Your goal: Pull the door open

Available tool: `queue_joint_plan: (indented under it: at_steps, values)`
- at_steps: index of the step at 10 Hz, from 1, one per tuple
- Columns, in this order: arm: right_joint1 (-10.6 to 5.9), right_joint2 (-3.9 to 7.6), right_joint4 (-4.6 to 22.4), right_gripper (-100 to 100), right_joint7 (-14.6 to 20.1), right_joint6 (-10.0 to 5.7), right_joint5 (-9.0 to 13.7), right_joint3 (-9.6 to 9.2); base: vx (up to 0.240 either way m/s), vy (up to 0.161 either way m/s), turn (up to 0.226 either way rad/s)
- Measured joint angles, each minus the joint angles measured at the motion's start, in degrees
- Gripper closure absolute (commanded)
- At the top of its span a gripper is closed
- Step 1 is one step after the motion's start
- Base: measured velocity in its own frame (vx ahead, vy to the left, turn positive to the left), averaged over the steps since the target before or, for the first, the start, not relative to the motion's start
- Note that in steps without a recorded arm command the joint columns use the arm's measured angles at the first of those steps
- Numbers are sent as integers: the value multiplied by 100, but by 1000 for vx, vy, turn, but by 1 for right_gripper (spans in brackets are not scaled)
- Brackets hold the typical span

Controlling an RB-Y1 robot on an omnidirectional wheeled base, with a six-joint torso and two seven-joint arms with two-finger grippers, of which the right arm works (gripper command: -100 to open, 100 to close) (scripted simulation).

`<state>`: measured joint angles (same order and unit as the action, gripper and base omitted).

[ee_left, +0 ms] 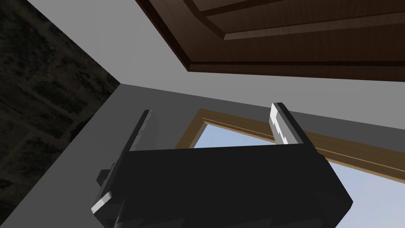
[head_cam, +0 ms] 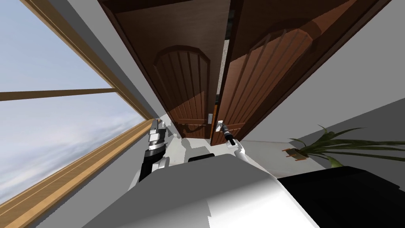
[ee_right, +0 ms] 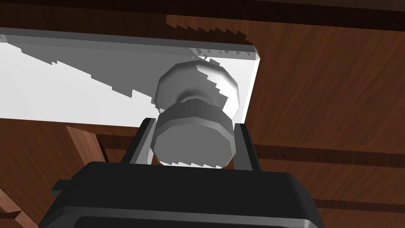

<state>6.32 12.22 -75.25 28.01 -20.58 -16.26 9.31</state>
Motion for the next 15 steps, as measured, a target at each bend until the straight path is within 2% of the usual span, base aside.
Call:
queue_joint_plan:
  at_steps: [3,9,10,11,12,15]
  values:
    - [77,235,-46,100,216,-156,-16,-73,-217,-98,183]
    - [446,758,-132,100,789,-524,-76,-400,-206,-109,173]
    - [470,827,-140,100,865,-589,-80,-431,-95,-39,27]
    - [483,831,-130,100,878,-598,-85,-444,-148,-64,125]
    - [551,886,-165,100,927,-655,-104,-445,-219,-85,130]
    - [718,1105,-217,100,1161,-959,-160,-484,-245,-109,132]
